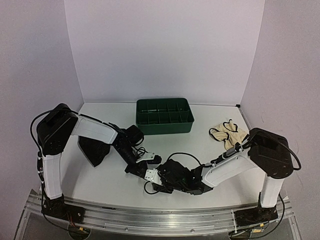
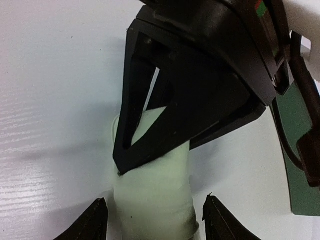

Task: Roll the underwear
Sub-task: Pick up the underwear from the center of the board.

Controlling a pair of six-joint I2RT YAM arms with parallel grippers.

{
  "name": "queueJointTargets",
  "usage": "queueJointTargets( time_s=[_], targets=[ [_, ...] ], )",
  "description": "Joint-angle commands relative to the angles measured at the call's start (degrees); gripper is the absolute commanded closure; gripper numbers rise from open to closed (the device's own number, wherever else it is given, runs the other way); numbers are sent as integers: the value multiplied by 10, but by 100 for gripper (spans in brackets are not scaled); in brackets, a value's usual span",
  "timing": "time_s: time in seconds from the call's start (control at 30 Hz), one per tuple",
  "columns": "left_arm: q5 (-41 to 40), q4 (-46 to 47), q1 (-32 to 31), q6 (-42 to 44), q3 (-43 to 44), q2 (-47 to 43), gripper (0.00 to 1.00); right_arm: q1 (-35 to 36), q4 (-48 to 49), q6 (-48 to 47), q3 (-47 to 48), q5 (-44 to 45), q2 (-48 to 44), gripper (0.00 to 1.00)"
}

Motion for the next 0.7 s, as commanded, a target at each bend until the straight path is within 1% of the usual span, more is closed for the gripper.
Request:
queueJointTargets(
  time_s=[0.0,0.1,0.13,0.2,0.3,0.37,0.4,0.43,0.5,0.53,0.6,0.67],
  targets=[
    [4,-33,-1,0,18,19,100,-2,22,22,28,4,24,38],
    [7,-35,-1,2,20,20,100,-7,-6,56,39,-17,38,42],
    [9,-36,-1,2,22,21,100,-8,-20,62,43,-21,44,47],
    [12,-39,-1,3,24,21,100,-9,-47,77,48,-26,54,64],
    [17,-44,1,5,29,21,100,-9,-77,100,47,-31,54,85],
    [20,-51,4,8,34,20,99,-9,-101,113,44,-38,48,94],
    [20,-56,6,9,38,20,97,-9,-114,120,44,-40,43,98],
    [19,-62,10,3,47,19,86,-10,-127,129,43,-41,38,100],
    [17,-81,22,-8,67,15,58,-10,-154,146,40,-39,24,100],
    [18,-91,29,-12,80,9,48,-10,-161,158,37,-38,17,100],
    [20,-109,49,-19,100,-8,36,-10,-172,186,26,-31,-5,100],
    [20,-129,74,-22,118,-30,30,-14,-184,217,17,-22,-33,100]
  ],
)
